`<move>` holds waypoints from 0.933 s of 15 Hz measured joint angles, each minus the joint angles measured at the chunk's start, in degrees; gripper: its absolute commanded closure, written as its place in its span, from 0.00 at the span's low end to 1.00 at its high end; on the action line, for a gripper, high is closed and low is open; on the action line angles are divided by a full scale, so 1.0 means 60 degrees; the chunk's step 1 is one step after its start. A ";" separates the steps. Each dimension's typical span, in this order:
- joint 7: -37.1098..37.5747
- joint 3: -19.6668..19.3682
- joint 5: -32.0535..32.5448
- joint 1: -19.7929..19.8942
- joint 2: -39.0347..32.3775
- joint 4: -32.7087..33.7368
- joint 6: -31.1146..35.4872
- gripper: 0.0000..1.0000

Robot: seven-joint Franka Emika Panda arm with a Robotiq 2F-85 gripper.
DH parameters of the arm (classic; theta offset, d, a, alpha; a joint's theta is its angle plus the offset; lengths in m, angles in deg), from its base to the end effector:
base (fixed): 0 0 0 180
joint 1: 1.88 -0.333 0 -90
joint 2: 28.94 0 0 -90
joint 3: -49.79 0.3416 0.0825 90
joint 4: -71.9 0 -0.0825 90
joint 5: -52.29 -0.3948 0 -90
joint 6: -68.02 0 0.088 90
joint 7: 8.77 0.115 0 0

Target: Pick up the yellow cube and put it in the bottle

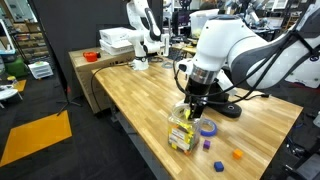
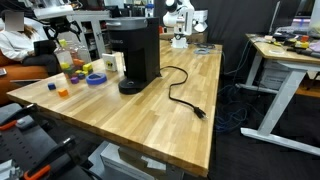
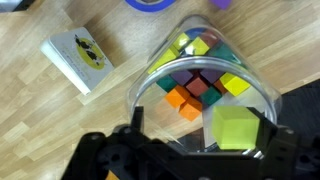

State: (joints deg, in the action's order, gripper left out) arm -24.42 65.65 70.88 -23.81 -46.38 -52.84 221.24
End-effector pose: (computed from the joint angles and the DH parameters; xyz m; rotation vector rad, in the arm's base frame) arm 0.4679 0.3697 0.2834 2.5447 1.7164 0.3481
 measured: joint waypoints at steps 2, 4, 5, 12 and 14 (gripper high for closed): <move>0.0006 -0.0061 0.0000 0.0013 -0.0141 0.0242 -0.0160 0.00; 0.0013 -0.0063 0.0000 0.0010 -0.0356 0.0502 -0.0322 0.00; 0.0013 -0.0051 -0.0004 0.0009 -0.0477 0.0626 -0.0418 0.00; 0.0013 0.0029 -0.0006 -0.0004 -0.0702 0.0961 -0.0604 0.00; 0.0013 0.0064 -0.0011 -0.0010 -0.0706 0.0961 -0.0603 0.00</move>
State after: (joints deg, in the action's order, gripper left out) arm -24.34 66.04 70.82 -23.87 -50.61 -47.07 217.62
